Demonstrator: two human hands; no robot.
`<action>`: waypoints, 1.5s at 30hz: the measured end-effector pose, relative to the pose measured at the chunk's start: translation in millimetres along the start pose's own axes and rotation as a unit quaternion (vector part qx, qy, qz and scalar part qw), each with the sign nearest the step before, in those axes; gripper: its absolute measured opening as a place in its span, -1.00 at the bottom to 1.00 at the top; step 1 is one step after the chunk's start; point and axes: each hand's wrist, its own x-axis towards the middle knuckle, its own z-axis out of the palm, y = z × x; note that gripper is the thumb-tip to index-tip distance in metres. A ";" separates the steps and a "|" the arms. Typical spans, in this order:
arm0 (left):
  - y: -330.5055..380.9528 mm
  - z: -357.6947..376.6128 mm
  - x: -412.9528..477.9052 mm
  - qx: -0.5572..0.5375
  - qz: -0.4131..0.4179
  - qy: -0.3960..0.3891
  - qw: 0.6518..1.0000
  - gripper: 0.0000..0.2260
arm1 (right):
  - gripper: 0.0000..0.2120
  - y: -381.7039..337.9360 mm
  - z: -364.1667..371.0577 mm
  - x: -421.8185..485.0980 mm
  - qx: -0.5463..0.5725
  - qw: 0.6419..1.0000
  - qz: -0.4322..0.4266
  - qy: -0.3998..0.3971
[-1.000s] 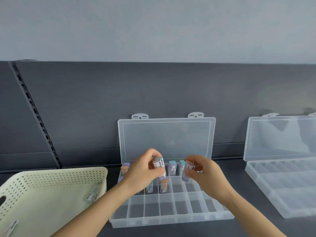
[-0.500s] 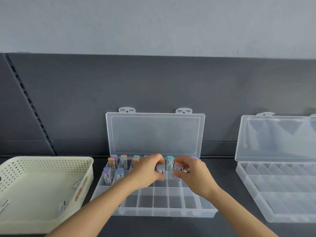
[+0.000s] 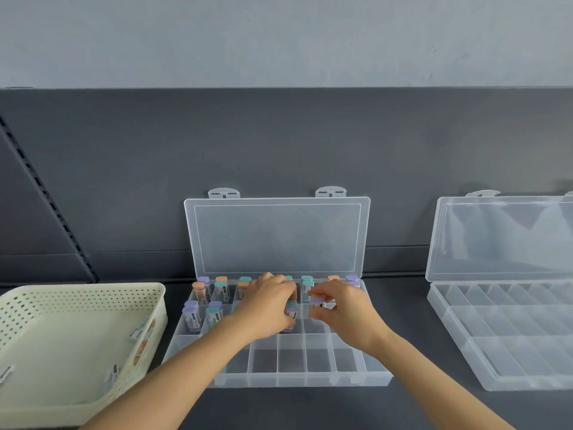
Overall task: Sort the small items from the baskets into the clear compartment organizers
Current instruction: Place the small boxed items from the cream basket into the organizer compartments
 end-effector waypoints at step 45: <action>-10.2 -15.1 -14.0 -0.022 -0.010 -0.034 0.999 -0.50 | -0.61 -1.8 0.1 3.8 -0.066 0.994 0.045 -0.070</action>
